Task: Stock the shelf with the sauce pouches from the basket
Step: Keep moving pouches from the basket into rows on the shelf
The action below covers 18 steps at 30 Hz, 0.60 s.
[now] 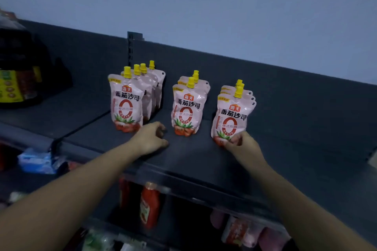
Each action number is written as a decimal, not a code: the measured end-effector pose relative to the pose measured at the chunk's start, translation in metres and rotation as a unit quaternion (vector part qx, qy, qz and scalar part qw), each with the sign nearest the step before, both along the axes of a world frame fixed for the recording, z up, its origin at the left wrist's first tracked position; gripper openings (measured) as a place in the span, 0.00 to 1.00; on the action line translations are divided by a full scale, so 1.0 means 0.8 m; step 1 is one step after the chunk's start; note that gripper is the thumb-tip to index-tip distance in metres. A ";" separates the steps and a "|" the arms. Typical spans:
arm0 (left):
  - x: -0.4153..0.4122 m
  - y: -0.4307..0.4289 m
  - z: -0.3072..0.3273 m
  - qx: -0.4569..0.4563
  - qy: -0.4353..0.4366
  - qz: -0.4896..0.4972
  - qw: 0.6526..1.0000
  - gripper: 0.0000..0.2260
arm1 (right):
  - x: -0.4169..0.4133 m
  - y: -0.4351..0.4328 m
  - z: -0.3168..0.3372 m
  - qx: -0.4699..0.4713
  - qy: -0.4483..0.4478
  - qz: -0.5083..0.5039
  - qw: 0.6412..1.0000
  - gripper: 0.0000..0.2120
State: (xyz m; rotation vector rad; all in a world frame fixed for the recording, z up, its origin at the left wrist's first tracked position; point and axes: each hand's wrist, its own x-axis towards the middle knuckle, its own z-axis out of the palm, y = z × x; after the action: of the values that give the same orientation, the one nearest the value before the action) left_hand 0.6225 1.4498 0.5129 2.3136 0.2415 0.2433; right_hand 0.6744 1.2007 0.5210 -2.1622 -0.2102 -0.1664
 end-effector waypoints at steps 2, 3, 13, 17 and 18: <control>-0.032 0.001 0.002 0.017 -0.024 0.026 0.999 0.15 | -0.009 0.009 0.002 -0.020 -0.011 0.041 0.999 0.10; -0.050 0.003 0.004 0.025 -0.040 0.043 0.998 0.13 | -0.014 0.016 0.004 -0.024 -0.018 0.069 0.997 0.09; -0.313 0.093 0.003 0.172 -0.034 0.310 0.934 0.11 | -0.123 0.185 0.011 -0.052 -0.081 0.358 0.929 0.07; -0.413 0.137 -0.001 0.154 0.081 0.393 0.903 0.15 | -0.186 0.266 0.005 -0.088 -0.091 0.459 0.880 0.05; -0.435 0.147 -0.007 0.144 0.105 0.412 0.893 0.16 | -0.200 0.285 0.002 -0.097 -0.088 0.479 0.868 0.05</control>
State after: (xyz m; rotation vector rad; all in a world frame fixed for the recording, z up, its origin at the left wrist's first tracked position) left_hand 0.2743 1.5675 0.5076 2.3911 1.3868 0.4685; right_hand 0.5140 1.4289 0.5227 -1.9811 -1.4125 0.2459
